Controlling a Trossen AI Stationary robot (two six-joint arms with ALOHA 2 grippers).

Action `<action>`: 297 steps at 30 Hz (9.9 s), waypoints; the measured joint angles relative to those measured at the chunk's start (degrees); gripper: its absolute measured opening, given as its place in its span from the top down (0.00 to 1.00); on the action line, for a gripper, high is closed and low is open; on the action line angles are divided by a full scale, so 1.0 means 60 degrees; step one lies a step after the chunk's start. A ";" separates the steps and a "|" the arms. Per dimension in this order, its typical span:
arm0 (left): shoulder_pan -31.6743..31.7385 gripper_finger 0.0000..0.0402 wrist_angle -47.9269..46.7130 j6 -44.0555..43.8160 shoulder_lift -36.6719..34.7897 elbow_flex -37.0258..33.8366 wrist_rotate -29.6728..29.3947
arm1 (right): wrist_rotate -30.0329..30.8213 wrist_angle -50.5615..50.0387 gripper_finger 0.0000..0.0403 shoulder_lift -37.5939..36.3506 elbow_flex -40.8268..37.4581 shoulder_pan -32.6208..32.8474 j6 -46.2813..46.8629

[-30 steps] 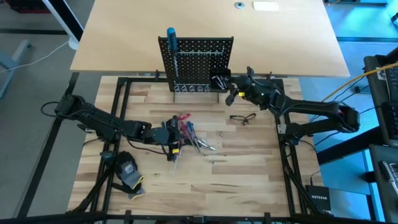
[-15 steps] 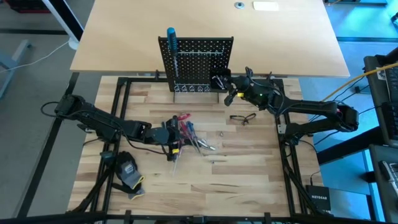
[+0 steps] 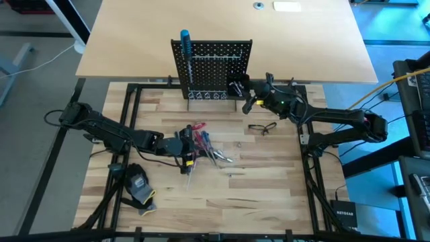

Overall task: Hang tools onto peg board
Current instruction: Put the silver socket into the black bin on the peg board

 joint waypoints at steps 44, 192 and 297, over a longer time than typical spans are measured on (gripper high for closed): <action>0.0000 0.66 -0.0033 -0.0112 0.0000 0.0000 0.0000 | -0.0317 -0.6339 0.51 0.2731 -0.0007 0.4238 0.7656; -0.0106 0.66 0.0430 0.0194 -0.0328 -0.0004 -0.0036 | -0.1445 -0.3100 0.49 -0.0862 0.0630 0.3600 0.1976; -0.0047 0.66 0.0431 0.0287 -0.0307 -0.0004 -0.0036 | 0.2993 -0.5222 0.83 0.0816 0.1533 0.4329 -0.0900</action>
